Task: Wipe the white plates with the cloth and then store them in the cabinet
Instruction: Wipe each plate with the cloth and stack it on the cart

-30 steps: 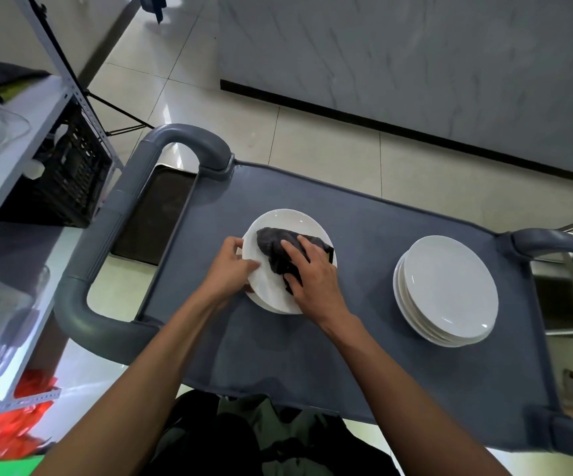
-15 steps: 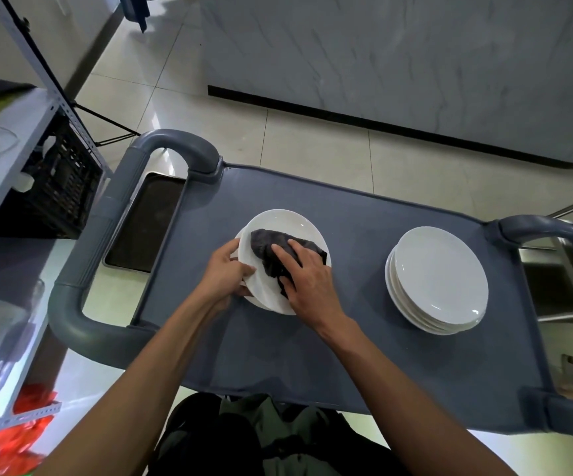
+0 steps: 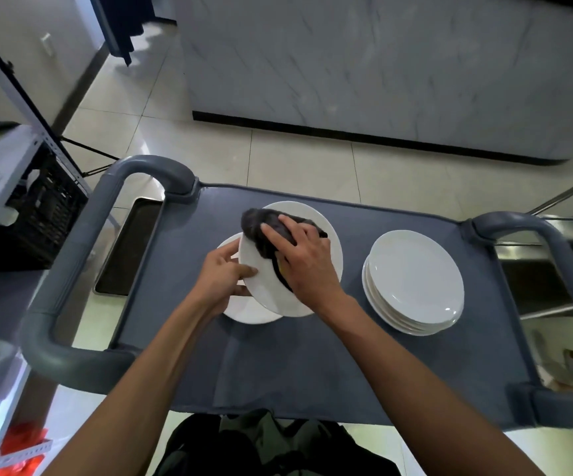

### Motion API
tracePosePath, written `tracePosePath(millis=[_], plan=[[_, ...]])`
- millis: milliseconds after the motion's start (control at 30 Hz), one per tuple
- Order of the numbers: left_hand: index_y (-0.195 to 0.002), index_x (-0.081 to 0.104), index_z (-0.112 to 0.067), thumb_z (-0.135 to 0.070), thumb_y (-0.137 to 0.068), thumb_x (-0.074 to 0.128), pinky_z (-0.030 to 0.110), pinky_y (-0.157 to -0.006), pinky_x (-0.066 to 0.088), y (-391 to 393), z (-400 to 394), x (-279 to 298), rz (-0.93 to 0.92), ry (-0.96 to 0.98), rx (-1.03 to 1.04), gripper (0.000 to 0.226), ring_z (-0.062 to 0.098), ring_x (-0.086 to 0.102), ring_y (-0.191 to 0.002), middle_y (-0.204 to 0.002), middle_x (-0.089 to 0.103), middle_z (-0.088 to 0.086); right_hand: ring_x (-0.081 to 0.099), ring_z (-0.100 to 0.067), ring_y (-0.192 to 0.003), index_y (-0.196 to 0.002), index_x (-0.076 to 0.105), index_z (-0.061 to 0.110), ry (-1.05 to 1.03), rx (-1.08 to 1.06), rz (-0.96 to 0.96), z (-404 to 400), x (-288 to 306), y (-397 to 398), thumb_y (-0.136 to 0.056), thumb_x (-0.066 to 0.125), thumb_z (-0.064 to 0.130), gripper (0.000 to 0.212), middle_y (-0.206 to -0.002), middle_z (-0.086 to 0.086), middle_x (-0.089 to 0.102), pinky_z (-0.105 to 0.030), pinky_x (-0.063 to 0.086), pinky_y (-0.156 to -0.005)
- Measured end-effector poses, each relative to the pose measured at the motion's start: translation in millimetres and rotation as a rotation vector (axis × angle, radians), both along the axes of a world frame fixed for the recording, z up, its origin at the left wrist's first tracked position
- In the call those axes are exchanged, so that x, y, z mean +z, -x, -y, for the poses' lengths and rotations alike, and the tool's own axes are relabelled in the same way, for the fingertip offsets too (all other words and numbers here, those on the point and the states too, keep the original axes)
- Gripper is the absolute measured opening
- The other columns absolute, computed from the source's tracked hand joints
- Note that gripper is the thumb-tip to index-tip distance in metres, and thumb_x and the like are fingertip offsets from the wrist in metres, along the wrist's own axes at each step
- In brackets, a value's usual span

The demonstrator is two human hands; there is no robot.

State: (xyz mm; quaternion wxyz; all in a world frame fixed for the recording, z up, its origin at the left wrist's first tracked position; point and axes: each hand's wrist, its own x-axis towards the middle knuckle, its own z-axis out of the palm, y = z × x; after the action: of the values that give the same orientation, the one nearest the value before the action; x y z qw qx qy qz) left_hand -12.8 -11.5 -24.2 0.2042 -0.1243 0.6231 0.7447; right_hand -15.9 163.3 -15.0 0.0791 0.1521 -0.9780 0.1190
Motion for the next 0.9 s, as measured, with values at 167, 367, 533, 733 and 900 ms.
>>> tracePosePath(millis=[167, 367, 533, 733, 900], plan=[[-0.106, 0.076, -0.033, 0.015, -0.082, 0.058, 0.038, -0.06, 0.058, 2.5, -28.1, 14.3, -0.025, -0.029, 0.008, 0.057, 0.026, 0.072, -0.081, -0.097, 0.077, 0.007, 0.042, -0.031, -0.128, -0.147, 0.044, 0.037, -0.026, -0.135, -0.015, -37.5, 28.2, 20.9, -0.097, 0.052, 0.019, 0.053, -0.152, -0.005, 0.042, -0.053, 0.042, -0.093], [-0.116, 0.073, -0.029, 0.014, -0.082, 0.058, 0.035, -0.058, 0.057, 1.1, -69.2, 31.9, -0.049, -0.044, 0.047, 0.057, 0.02, 0.07, -0.076, -0.093, 0.076, 0.005, 0.037, -0.028, -0.13, -0.148, 0.039, 0.039, -0.046, -0.227, -0.026, -92.5, 49.1, 20.9, -0.1, 0.048, 0.023, 0.052, -0.154, -0.003, 0.039, -0.051, 0.04, -0.096], [-0.124, 0.069, -0.022, 0.015, -0.084, 0.055, 0.047, -0.064, 0.061, 2.5, -105.3, 48.3, -0.062, -0.073, 0.155, 0.056, 0.029, 0.066, -0.081, -0.101, 0.072, 0.009, 0.039, -0.028, -0.127, -0.146, 0.044, 0.038, 0.02, -0.298, 0.004, -140.0, 58.3, 15.3, -0.095, 0.052, 0.019, 0.055, -0.15, -0.001, 0.044, -0.051, 0.043, -0.096], [-0.117, 0.07, -0.022, 0.013, -0.085, 0.053, 0.042, -0.063, 0.059, 7.5, -145.7, 63.8, -0.096, -0.098, 0.25, 0.051, 0.028, 0.062, -0.079, -0.098, 0.07, 0.008, 0.042, -0.029, -0.124, -0.144, 0.048, 0.032, 0.148, -0.264, 0.029, -176.0, 59.5, -6.4, -0.089, 0.057, 0.02, 0.057, -0.144, -0.003, 0.05, -0.049, 0.044, -0.101], [-0.126, 0.066, -0.018, 0.015, -0.085, 0.052, 0.04, -0.063, 0.06, 2.7, -175.2, 69.5, -0.105, -0.122, 0.299, 0.055, 0.028, 0.066, -0.081, -0.104, 0.071, 0.011, 0.042, -0.028, -0.125, -0.148, 0.044, 0.029, 0.274, -0.214, 0.058, -172.7, 59.1, -32.3, -0.093, 0.058, 0.022, 0.057, -0.144, -0.003, 0.05, -0.045, 0.042, -0.105]])
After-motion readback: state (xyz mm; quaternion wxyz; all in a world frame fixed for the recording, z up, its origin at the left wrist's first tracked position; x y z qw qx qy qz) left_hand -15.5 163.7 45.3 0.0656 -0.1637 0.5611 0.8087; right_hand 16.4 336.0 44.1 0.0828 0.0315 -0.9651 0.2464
